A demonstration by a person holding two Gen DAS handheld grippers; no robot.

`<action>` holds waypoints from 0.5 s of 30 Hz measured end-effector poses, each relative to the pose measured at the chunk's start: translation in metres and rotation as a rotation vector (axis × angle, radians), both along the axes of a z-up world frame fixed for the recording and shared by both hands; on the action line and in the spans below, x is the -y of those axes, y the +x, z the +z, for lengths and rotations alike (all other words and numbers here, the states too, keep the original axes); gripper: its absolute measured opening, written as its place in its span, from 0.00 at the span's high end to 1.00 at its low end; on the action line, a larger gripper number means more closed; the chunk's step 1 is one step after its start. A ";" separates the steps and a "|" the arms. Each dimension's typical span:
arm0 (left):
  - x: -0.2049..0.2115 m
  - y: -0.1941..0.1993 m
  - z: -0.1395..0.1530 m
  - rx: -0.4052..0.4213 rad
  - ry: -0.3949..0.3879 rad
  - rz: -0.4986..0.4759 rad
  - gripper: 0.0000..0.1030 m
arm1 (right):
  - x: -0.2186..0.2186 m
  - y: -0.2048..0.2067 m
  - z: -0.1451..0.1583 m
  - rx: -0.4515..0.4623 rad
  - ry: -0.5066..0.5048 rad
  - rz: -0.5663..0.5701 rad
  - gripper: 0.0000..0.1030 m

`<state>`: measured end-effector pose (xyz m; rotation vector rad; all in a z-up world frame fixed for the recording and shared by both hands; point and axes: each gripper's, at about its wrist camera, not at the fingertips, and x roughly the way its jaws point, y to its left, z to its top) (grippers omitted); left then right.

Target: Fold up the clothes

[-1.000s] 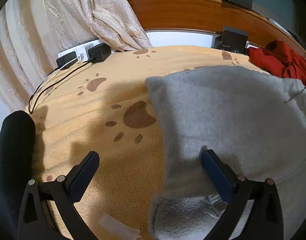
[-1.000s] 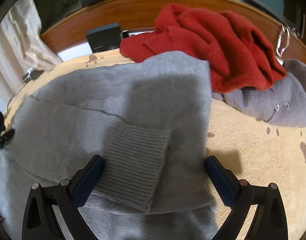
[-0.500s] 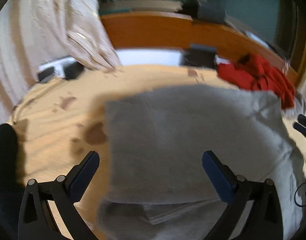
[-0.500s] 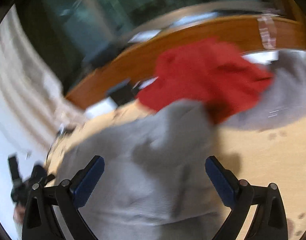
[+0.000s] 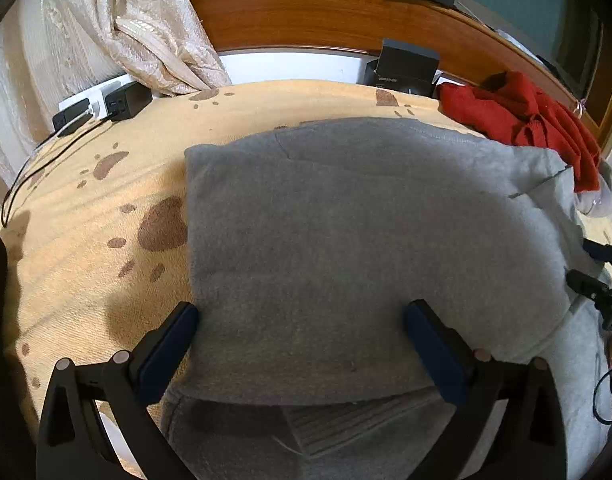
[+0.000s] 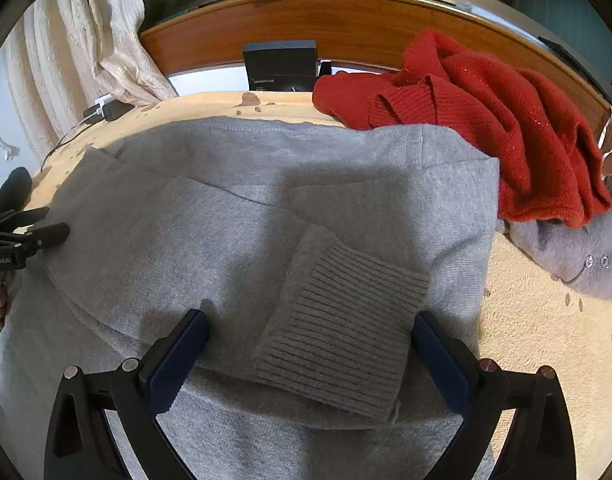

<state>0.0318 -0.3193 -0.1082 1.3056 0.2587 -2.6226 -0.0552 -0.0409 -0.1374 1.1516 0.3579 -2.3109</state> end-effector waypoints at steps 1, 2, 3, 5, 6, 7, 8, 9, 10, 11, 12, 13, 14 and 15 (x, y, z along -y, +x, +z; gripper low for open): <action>0.000 0.000 0.000 0.000 -0.001 0.000 0.00 | 0.001 0.000 0.000 0.000 0.000 0.000 0.00; -0.001 0.000 0.000 0.000 -0.001 0.000 0.00 | 0.000 -0.001 0.000 0.000 -0.001 -0.001 0.00; -0.001 0.000 0.000 0.000 -0.001 0.001 0.00 | -0.003 -0.002 0.002 0.000 -0.001 -0.001 0.00; -0.001 0.000 0.000 0.001 0.001 0.001 0.00 | -0.005 -0.002 0.003 0.000 -0.002 -0.001 0.00; -0.001 0.000 0.000 0.001 0.000 0.002 0.00 | -0.005 -0.002 0.003 0.001 -0.002 -0.002 0.00; -0.001 0.000 0.000 0.002 0.000 0.002 0.00 | -0.005 -0.002 0.003 0.001 -0.001 -0.002 0.00; -0.001 0.000 0.000 0.002 -0.001 0.003 0.00 | -0.005 -0.002 0.003 0.001 -0.001 -0.001 0.00; -0.001 0.000 0.000 0.002 -0.001 0.003 0.00 | -0.005 -0.002 0.003 0.001 -0.001 -0.001 0.00; -0.001 0.000 0.000 0.003 -0.002 0.004 0.00 | -0.005 -0.002 0.003 0.000 0.000 0.000 0.00; -0.002 0.000 0.000 0.004 -0.003 0.004 0.00 | -0.005 -0.002 0.003 -0.001 0.002 0.000 0.00; -0.002 0.000 0.000 0.004 -0.003 0.005 0.00 | -0.005 -0.002 0.003 -0.002 0.003 0.000 0.00; -0.002 0.000 0.000 0.005 -0.003 0.005 0.00 | -0.005 -0.002 0.003 -0.003 0.004 0.000 0.00; -0.002 0.000 0.000 0.005 -0.002 0.006 0.00 | -0.005 -0.002 0.003 -0.003 0.004 0.000 0.00; -0.001 0.000 0.000 0.005 -0.001 0.006 0.00 | -0.005 -0.002 0.003 -0.003 0.003 0.000 0.00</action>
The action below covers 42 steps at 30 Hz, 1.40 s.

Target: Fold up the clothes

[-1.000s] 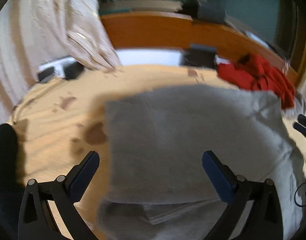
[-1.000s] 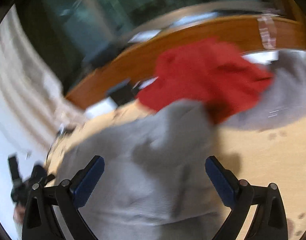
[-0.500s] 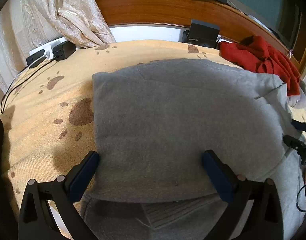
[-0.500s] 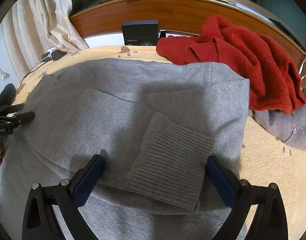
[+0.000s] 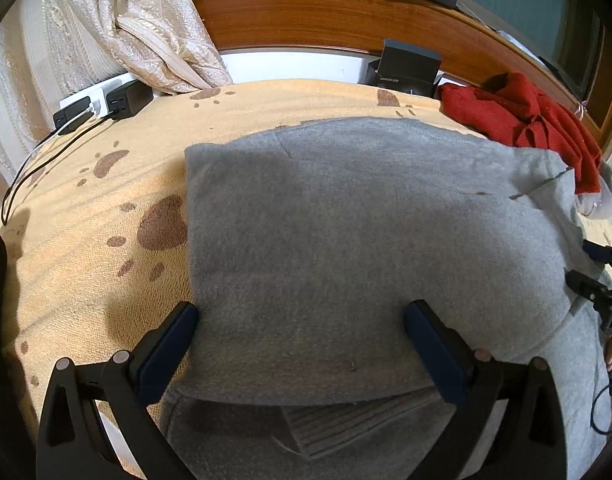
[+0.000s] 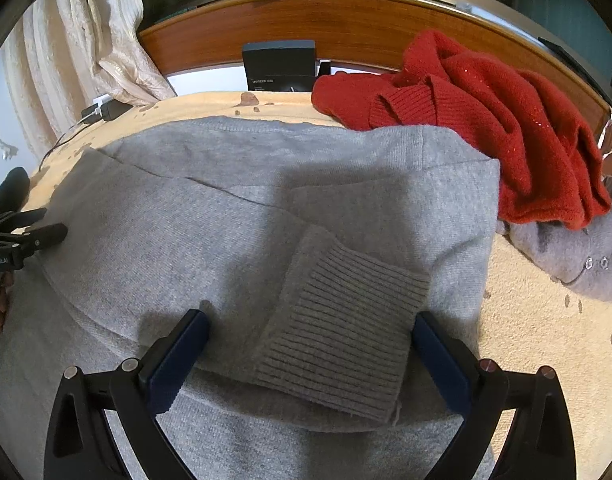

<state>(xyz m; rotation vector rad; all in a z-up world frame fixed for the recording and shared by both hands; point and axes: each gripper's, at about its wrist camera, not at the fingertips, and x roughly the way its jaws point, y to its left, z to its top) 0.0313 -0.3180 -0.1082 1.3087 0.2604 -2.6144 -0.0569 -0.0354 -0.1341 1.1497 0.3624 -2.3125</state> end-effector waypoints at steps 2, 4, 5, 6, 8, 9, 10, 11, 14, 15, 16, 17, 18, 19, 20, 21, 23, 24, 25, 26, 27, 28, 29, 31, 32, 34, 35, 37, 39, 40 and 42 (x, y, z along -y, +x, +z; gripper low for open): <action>0.001 0.000 0.000 -0.001 0.004 0.000 0.00 | 0.000 0.001 0.000 -0.003 0.002 -0.004 0.00; 0.001 0.000 0.000 -0.001 0.004 -0.001 0.00 | 0.001 0.003 0.001 -0.010 0.008 -0.014 0.00; 0.001 0.000 0.000 -0.002 0.004 0.000 0.00 | 0.001 0.004 0.001 -0.014 0.011 -0.019 0.00; 0.001 0.000 0.000 -0.002 0.004 0.000 0.00 | 0.002 0.005 0.002 -0.021 0.016 -0.026 0.00; 0.001 0.001 0.001 -0.003 0.004 0.003 0.00 | 0.005 0.012 0.005 -0.068 0.047 -0.043 0.00; 0.001 0.002 0.001 -0.005 0.005 0.005 0.00 | 0.008 0.017 0.008 -0.111 0.075 -0.050 0.00; 0.001 0.002 0.001 -0.005 0.007 0.009 0.00 | 0.012 0.023 0.011 -0.157 0.103 -0.051 0.00; 0.001 0.003 0.002 -0.007 0.007 0.013 0.00 | 0.016 0.030 0.014 -0.205 0.133 -0.048 0.00; -0.001 0.009 0.006 -0.033 0.013 0.037 0.00 | 0.027 0.050 0.020 -0.342 0.204 -0.040 0.00; -0.001 0.011 0.008 -0.044 0.022 0.042 0.00 | 0.029 0.056 0.022 -0.380 0.214 -0.038 0.00; -0.002 0.014 0.010 -0.057 0.031 0.043 0.00 | 0.032 0.061 0.024 -0.418 0.225 -0.035 0.00; -0.004 0.016 0.012 -0.070 0.035 0.041 0.00 | 0.033 0.067 0.026 -0.452 0.231 -0.033 0.00; -0.007 0.018 0.014 -0.079 0.035 0.037 0.00 | 0.033 0.070 0.029 -0.474 0.229 -0.032 0.00; -0.010 0.018 0.015 -0.081 0.028 0.029 0.00 | 0.033 0.073 0.030 -0.487 0.225 -0.031 0.00; -0.014 0.018 0.016 -0.083 0.021 0.021 0.00 | 0.033 0.074 0.032 -0.494 0.219 -0.030 0.00; -0.017 0.019 0.017 -0.084 0.013 0.012 0.00 | 0.032 0.074 0.033 -0.495 0.213 -0.031 0.00; -0.026 0.019 0.020 -0.086 0.003 -0.015 0.00 | 0.031 0.073 0.035 -0.490 0.199 -0.031 0.00; -0.031 0.019 0.022 -0.089 0.000 -0.033 0.00 | 0.030 0.073 0.036 -0.488 0.193 -0.032 0.00; -0.036 0.021 0.025 -0.093 -0.004 -0.055 0.00 | 0.030 0.073 0.036 -0.486 0.187 -0.031 0.00; -0.042 0.022 0.028 -0.094 -0.006 -0.082 0.00 | 0.030 0.073 0.036 -0.483 0.182 -0.027 0.00; -0.047 0.023 0.030 -0.094 -0.012 -0.107 0.00 | 0.030 0.074 0.037 -0.481 0.178 -0.024 0.00; -0.053 0.024 0.030 -0.087 -0.024 -0.130 0.00 | 0.030 0.074 0.037 -0.481 0.175 -0.020 0.00; -0.059 0.025 0.031 -0.081 -0.038 -0.150 0.00 | 0.030 0.076 0.036 -0.484 0.176 -0.015 0.00; -0.070 0.025 0.028 -0.069 -0.071 -0.174 0.00 | 0.032 0.078 0.036 -0.489 0.179 0.000 0.00; -0.073 0.025 0.026 -0.064 -0.077 -0.181 0.00 | 0.033 0.079 0.035 -0.492 0.184 0.009 0.00; -0.078 0.024 0.024 -0.060 -0.088 -0.192 0.00 | 0.037 0.082 0.034 -0.501 0.196 0.025 0.00; -0.079 0.024 0.023 -0.060 -0.100 -0.193 0.00 | 0.038 0.083 0.033 -0.506 0.201 0.032 0.00; -0.080 0.023 0.019 -0.054 -0.129 -0.184 0.00 | 0.040 0.085 0.032 -0.509 0.210 0.042 0.00; -0.080 0.020 0.011 -0.025 -0.163 -0.170 0.00 | 0.042 0.085 0.030 -0.505 0.220 0.049 0.00; -0.079 0.018 0.008 -0.008 -0.162 -0.168 0.00 | 0.042 0.084 0.030 -0.500 0.223 0.051 0.00; -0.075 0.018 0.008 -0.016 -0.139 -0.163 0.00 | 0.042 0.083 0.029 -0.491 0.225 0.050 0.00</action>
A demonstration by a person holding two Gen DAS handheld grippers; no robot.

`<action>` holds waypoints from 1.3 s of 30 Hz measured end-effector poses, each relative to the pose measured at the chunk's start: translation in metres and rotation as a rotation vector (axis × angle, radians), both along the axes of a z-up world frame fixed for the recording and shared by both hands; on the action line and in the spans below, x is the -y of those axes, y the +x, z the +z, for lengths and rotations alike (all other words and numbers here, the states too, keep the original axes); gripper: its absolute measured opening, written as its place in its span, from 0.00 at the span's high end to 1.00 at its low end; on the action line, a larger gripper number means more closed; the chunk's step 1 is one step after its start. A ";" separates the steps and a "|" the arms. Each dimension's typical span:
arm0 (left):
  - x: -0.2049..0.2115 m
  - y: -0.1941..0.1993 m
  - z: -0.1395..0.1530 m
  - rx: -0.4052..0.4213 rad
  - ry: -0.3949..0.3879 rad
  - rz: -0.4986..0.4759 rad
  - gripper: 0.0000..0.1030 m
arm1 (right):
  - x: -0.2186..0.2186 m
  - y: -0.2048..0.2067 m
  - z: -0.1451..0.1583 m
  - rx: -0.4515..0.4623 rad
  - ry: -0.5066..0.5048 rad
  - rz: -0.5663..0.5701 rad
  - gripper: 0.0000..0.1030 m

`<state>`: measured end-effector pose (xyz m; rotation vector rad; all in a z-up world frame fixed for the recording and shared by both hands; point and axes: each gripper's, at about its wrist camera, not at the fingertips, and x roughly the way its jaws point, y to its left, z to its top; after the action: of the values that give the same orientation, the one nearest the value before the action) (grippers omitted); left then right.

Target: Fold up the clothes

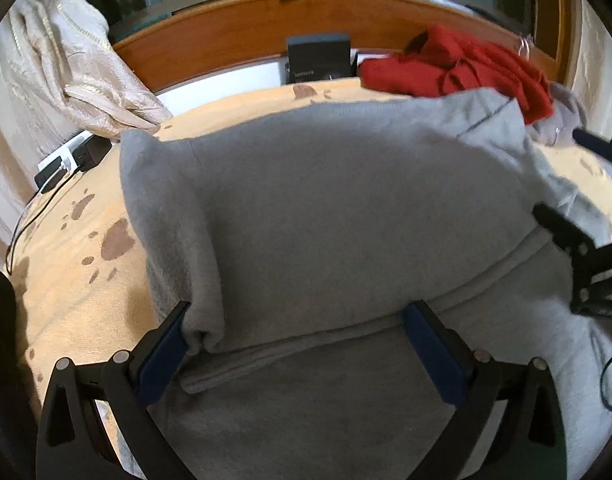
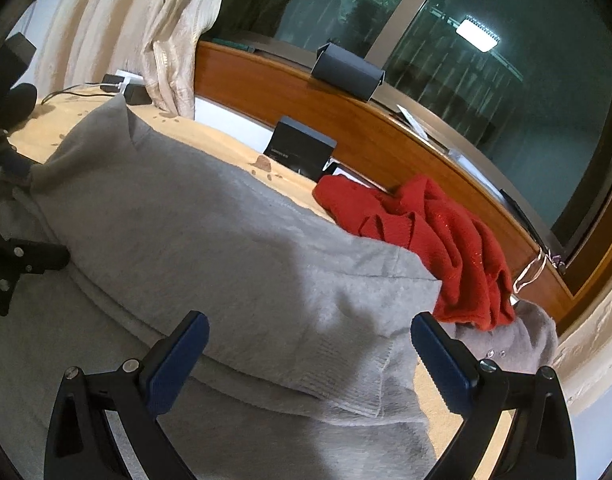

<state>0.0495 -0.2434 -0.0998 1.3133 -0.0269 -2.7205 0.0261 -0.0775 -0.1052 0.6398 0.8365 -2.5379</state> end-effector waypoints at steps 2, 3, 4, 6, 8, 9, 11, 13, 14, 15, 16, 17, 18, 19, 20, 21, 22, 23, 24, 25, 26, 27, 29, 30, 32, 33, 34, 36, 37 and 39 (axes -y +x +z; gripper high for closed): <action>0.009 0.000 0.001 -0.001 0.016 0.020 0.00 | -0.001 -0.001 0.000 0.006 -0.005 -0.007 0.00; 0.015 0.000 0.002 -0.002 0.019 0.039 0.00 | -0.002 -0.001 0.000 0.009 -0.008 -0.011 0.00; 0.023 0.000 0.003 -0.004 0.015 0.078 0.00 | -0.003 -0.002 0.000 0.012 -0.010 -0.014 0.00; 0.043 0.001 0.005 -0.010 0.007 0.169 0.00 | -0.003 -0.003 -0.001 0.021 -0.009 -0.019 0.00; 0.065 0.004 0.006 -0.013 0.019 0.250 0.00 | -0.003 -0.003 -0.002 0.026 -0.005 -0.019 0.00; 0.077 0.006 0.005 -0.007 0.032 0.291 0.00 | -0.002 -0.003 -0.002 0.028 -0.003 -0.018 0.00; 0.096 0.009 0.001 0.007 0.066 0.351 0.00 | -0.002 -0.003 -0.003 0.030 0.001 -0.016 0.00; 0.110 0.014 -0.002 0.008 0.142 0.391 0.00 | -0.002 -0.003 -0.004 0.035 0.004 -0.015 0.00; 0.113 0.016 -0.001 0.007 0.144 0.408 0.00 | -0.002 -0.004 -0.004 0.039 0.006 -0.016 0.00; 0.113 0.017 0.001 0.004 0.128 0.417 0.00 | -0.002 -0.005 -0.004 0.043 0.006 -0.017 0.00; 0.113 0.019 0.003 -0.003 0.110 0.424 0.00 | -0.002 -0.005 -0.004 0.047 0.005 -0.018 0.00; 0.109 0.020 0.009 -0.017 0.084 0.426 0.00 | -0.003 -0.006 -0.005 0.051 0.002 -0.020 0.00; 0.106 0.022 0.015 -0.034 0.061 0.428 0.00 | -0.003 -0.007 -0.005 0.055 0.000 -0.021 0.00; 0.102 0.025 0.022 -0.058 0.047 0.427 0.00 | -0.003 -0.007 -0.005 0.058 -0.003 -0.023 0.00; 0.098 0.027 0.026 -0.076 0.042 0.422 0.00 | -0.004 -0.008 -0.005 0.061 -0.004 -0.024 0.00; 0.092 0.027 0.032 -0.096 0.037 0.403 0.00 | -0.004 -0.008 -0.005 0.065 -0.005 -0.025 0.00; 0.085 0.028 0.038 -0.116 0.032 0.385 0.00 | -0.004 -0.008 -0.005 0.068 -0.005 -0.026 0.00; 0.079 0.029 0.043 -0.136 0.028 0.366 0.00 | -0.004 -0.009 -0.005 0.071 -0.005 -0.027 0.00; 0.072 0.028 0.048 -0.149 0.022 0.345 0.00 | -0.004 -0.009 -0.006 0.075 -0.004 -0.027 0.00; 0.066 0.023 0.048 -0.147 0.009 0.318 0.00 | -0.004 -0.010 -0.007 0.079 -0.001 -0.028 0.00; 0.059 0.019 0.047 -0.138 -0.015 0.289 0.00 | -0.004 -0.011 -0.007 0.083 0.002 -0.028 0.00; 0.053 0.015 0.046 -0.127 -0.046 0.267 0.00 | -0.003 -0.011 -0.008 0.088 0.006 -0.029 0.00; 0.045 0.009 0.039 -0.097 -0.146 0.256 0.00 | -0.002 -0.014 -0.012 0.118 0.022 -0.033 0.00; 0.045 0.008 0.034 -0.079 -0.209 0.269 0.00 | -0.002 -0.017 -0.015 0.147 0.030 -0.035 0.00; 0.054 0.006 0.025 -0.037 -0.339 0.322 0.00 | -0.008 -0.024 -0.017 0.205 0.000 -0.033 0.00; 0.060 0.007 0.020 -0.019 -0.377 0.345 0.00 | -0.012 -0.028 -0.018 0.240 -0.023 -0.031 0.00; 0.067 0.009 0.016 -0.002 -0.408 0.367 0.00 | -0.017 -0.033 -0.019 0.282 -0.052 -0.030 0.00; 0.082 0.015 0.012 0.015 -0.387 0.398 0.00 | -0.029 -0.045 -0.022 0.386 -0.132 -0.031 0.00; 0.090 0.019 0.011 0.019 -0.365 0.412 0.00 | -0.036 -0.051 -0.024 0.436 -0.173 -0.034 0.00; 0.100 0.024 0.011 0.020 -0.361 0.442 0.00 | -0.045 -0.057 -0.027 0.471 -0.215 -0.062 0.00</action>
<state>0.0730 -0.3437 -0.0884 1.0891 -0.1943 -2.2049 -0.0310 -0.0326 -0.1317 1.1403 0.3795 -2.3348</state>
